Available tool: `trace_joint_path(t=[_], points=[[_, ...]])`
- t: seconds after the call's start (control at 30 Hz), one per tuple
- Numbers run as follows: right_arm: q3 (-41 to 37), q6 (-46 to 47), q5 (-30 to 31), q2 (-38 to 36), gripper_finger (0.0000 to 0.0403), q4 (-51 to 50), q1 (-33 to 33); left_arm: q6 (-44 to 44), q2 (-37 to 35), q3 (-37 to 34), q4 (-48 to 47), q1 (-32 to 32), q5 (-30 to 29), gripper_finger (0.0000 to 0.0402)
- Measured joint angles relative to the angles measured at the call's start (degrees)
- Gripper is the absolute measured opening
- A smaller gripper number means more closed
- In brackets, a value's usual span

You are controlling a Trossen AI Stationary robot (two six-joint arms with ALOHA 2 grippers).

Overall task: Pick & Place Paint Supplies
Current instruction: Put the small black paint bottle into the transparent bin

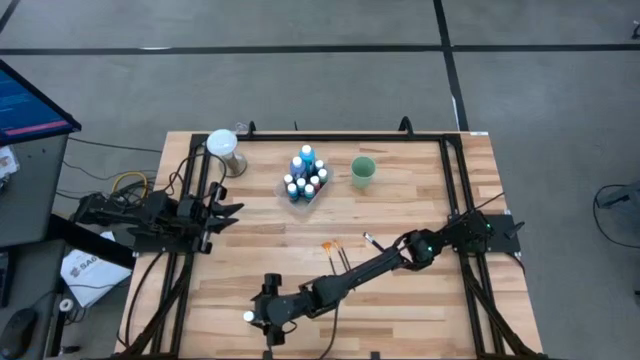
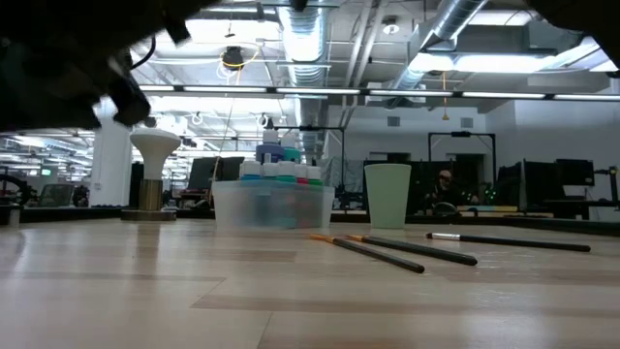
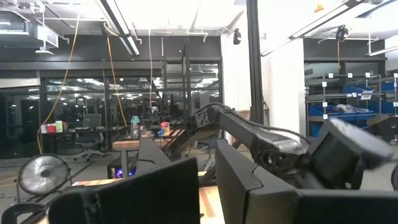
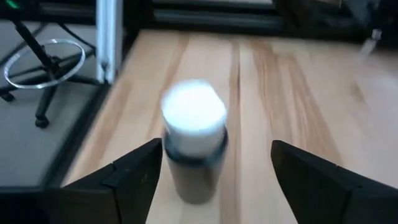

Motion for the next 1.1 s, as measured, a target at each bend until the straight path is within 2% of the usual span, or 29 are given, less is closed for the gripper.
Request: trace_joint_path(t=[0.3, 0.6, 1.1], points=[[0.0, -1.4, -0.1, 0.0, 0.0283, 0.4, 0.0, 0.0, 0.0, 0.0, 0.3, 0.0, 0.0, 0.0001], [0.0, -0.7, -3.0, 0.0, 0.0283, 2.6, -0.5, 0.0, 0.0, 0.0, 0.4, 0.0, 0.0, 0.0001], [0.0, 3.5, -3.0, 0.0, 0.0283, 5.4, -1.2, 0.0, 0.0, 0.0, 0.4, 0.0, 0.0, 0.0001]])
